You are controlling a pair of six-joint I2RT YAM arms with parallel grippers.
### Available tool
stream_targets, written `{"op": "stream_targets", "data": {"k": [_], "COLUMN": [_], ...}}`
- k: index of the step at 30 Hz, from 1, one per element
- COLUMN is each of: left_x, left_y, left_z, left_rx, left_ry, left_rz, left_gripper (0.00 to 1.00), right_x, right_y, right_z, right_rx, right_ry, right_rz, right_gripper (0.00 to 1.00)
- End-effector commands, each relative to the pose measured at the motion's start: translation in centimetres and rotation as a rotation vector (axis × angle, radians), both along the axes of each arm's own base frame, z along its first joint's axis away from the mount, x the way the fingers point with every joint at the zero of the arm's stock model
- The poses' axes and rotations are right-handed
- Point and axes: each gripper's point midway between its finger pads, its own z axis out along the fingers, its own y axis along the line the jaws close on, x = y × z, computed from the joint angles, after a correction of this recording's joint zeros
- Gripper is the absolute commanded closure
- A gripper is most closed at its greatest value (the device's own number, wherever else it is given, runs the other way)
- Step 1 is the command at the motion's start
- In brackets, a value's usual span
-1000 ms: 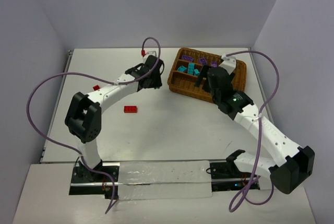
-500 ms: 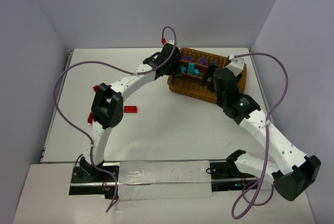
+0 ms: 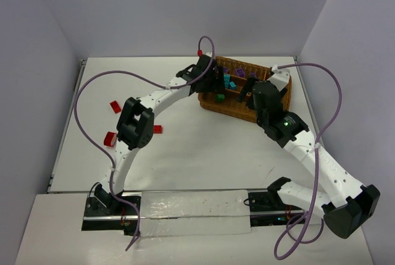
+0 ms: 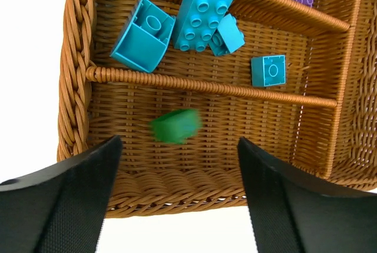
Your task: Sort the legos into containers by color
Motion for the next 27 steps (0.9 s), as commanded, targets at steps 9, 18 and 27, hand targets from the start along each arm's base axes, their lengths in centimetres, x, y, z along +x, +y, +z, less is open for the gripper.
{"op": "stream_targets", "data": {"k": [9, 18, 27], "left_x": [-0.6, -2.0, -1.7], "left_y": [11.0, 28.9, 34.7], "left_z": [8.3, 1.9, -3.9], "left_rx": [0.138, 0.356, 0.532], "left_ry": [-0.165, 0.009, 0.151], "left_rz": [0.241, 0.590, 0.688], "left_gripper": [0.15, 0.04, 0.01], "right_x": [-0.6, -0.4, -0.3], "right_y": [-0.5, 0.3, 0.4], "right_z": [0.6, 0.3, 0.3], "right_rx": [0.015, 0.046, 0.041], "right_ry": [-0.029, -0.029, -0.026], "right_rz": [-0.022, 0.005, 0.013], "right_gripper": [0.09, 0.09, 0.09]}}
